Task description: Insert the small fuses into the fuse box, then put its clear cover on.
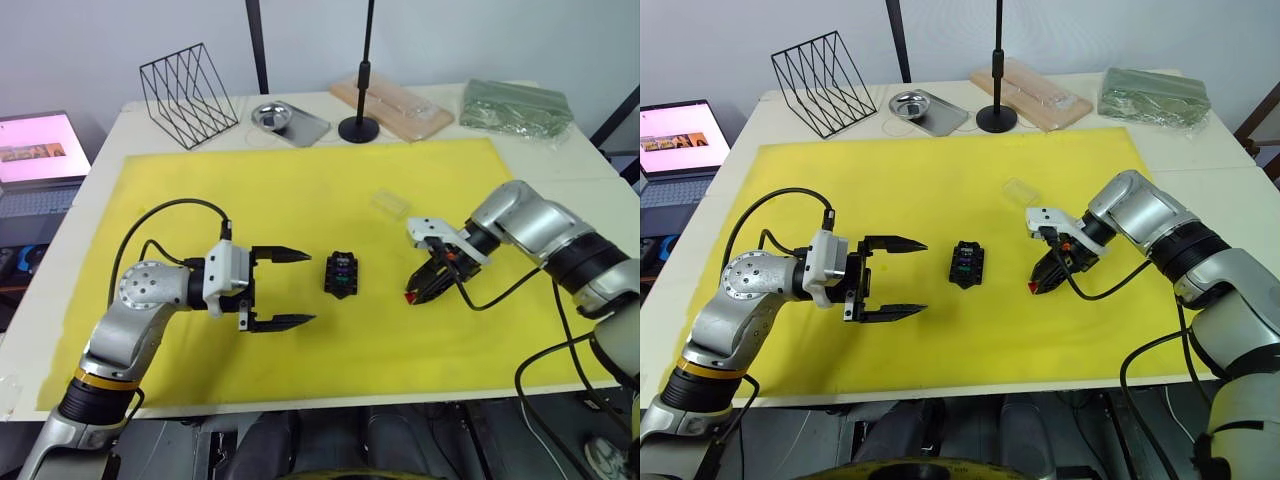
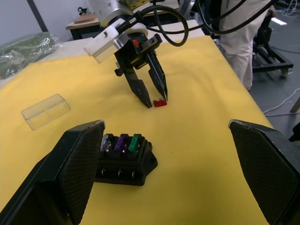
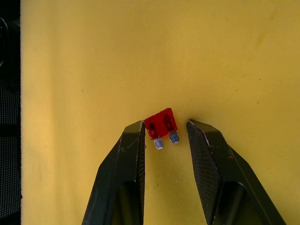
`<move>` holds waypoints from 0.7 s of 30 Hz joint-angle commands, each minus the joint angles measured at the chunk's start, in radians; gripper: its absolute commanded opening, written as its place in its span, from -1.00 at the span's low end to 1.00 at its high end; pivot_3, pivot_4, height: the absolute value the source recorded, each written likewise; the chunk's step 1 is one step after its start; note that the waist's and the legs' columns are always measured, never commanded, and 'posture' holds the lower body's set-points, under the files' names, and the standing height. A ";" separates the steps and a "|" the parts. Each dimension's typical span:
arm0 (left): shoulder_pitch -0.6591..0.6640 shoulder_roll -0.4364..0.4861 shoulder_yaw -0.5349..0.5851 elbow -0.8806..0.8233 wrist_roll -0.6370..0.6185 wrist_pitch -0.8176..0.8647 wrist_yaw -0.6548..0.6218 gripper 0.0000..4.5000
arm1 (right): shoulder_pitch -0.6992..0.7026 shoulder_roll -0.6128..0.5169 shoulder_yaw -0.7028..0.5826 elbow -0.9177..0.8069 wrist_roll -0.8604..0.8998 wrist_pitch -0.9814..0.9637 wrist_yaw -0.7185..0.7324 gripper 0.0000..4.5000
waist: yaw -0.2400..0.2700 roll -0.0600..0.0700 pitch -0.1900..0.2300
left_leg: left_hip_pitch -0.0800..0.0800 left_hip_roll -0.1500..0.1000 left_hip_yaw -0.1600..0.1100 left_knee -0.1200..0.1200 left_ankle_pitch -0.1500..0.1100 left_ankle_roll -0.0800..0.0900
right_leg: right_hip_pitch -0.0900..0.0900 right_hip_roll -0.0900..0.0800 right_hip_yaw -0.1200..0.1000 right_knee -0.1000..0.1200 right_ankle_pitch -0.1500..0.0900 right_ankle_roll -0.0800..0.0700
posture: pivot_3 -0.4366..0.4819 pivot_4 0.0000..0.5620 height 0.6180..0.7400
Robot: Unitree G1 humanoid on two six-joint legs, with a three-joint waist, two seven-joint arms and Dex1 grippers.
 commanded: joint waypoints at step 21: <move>-0.001 0.010 0.014 -0.036 -0.008 -0.014 -0.005 1.00 | -0.036 -0.014 0.022 -0.051 0.033 0.028 0.010 -0.61 | -0.001 0.000 0.000 | 0.000 0.000 0.000 0.000 0.000 0.000 | 0.000 0.000 0.000 0.000 0.000 0.000 | -0.05 -0.47 1.00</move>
